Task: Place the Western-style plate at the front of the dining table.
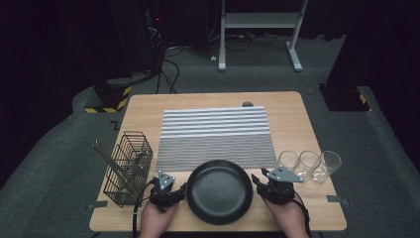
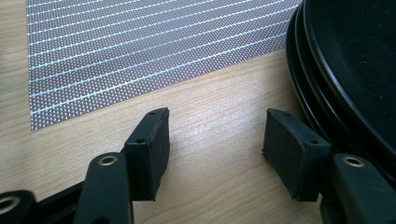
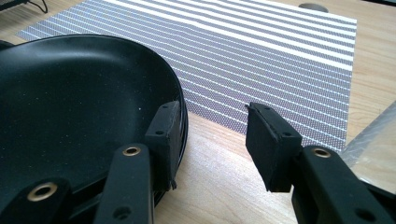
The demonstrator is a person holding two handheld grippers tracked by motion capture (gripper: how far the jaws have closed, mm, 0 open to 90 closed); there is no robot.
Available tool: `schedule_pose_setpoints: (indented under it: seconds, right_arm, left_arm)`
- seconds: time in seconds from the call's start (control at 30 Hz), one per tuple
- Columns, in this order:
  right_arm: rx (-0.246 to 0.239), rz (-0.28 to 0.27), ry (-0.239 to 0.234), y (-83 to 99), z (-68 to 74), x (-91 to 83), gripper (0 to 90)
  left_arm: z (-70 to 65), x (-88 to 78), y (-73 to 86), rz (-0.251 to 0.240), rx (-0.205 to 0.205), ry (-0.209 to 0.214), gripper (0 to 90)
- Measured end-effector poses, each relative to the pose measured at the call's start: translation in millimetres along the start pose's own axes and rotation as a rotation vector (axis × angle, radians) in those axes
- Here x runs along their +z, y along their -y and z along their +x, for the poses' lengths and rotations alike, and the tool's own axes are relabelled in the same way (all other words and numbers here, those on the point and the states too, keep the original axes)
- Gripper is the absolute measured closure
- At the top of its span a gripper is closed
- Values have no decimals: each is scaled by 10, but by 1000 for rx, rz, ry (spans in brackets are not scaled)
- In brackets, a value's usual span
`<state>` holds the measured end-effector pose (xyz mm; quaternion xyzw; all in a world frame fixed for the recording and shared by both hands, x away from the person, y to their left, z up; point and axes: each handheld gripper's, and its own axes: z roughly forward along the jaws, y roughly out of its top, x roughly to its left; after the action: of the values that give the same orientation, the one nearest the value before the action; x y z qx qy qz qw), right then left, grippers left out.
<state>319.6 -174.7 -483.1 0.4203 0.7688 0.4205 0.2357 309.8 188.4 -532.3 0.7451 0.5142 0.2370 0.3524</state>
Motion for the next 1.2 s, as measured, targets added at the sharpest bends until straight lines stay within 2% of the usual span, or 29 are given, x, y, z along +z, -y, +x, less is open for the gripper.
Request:
schedule_pose_setpoints:
  seconds: [0.03,0.17,0.27,0.5,0.53,0.63,0.77,0.9,1.03,1.2]
  right_arm:
    - [30,-4,-21,28,-18,22,553]
    - [52,-15,-49,1,-42,11,574]
    - [79,-13,-91,6,-38,18,607]
    - [81,26,-145,3,37,80,641]
    - [80,31,-159,1,55,86,650]
    - [66,29,-171,9,74,88,695]
    - [60,33,-170,24,90,89,691]
    - [87,32,-158,43,63,77,672]
    - [116,38,-177,45,24,80,668]
    - [112,32,-168,39,9,62,680]
  left_arm:
    - [-2,0,0,0,4,-2,417]
    - [-7,-4,3,1,3,-12,430]
    - [-10,-3,-6,5,7,-25,444]
    - [14,-11,-28,15,-16,-27,489]
    - [26,-21,-31,20,-35,-11,500]
    - [43,-61,-56,21,-62,10,523]
    - [35,-105,-106,19,-83,32,548]
    - [6,-154,-165,16,-110,64,581]
    - [-32,-225,-230,-4,-102,50,626]
    - [-58,-300,-258,-30,-107,68,654]
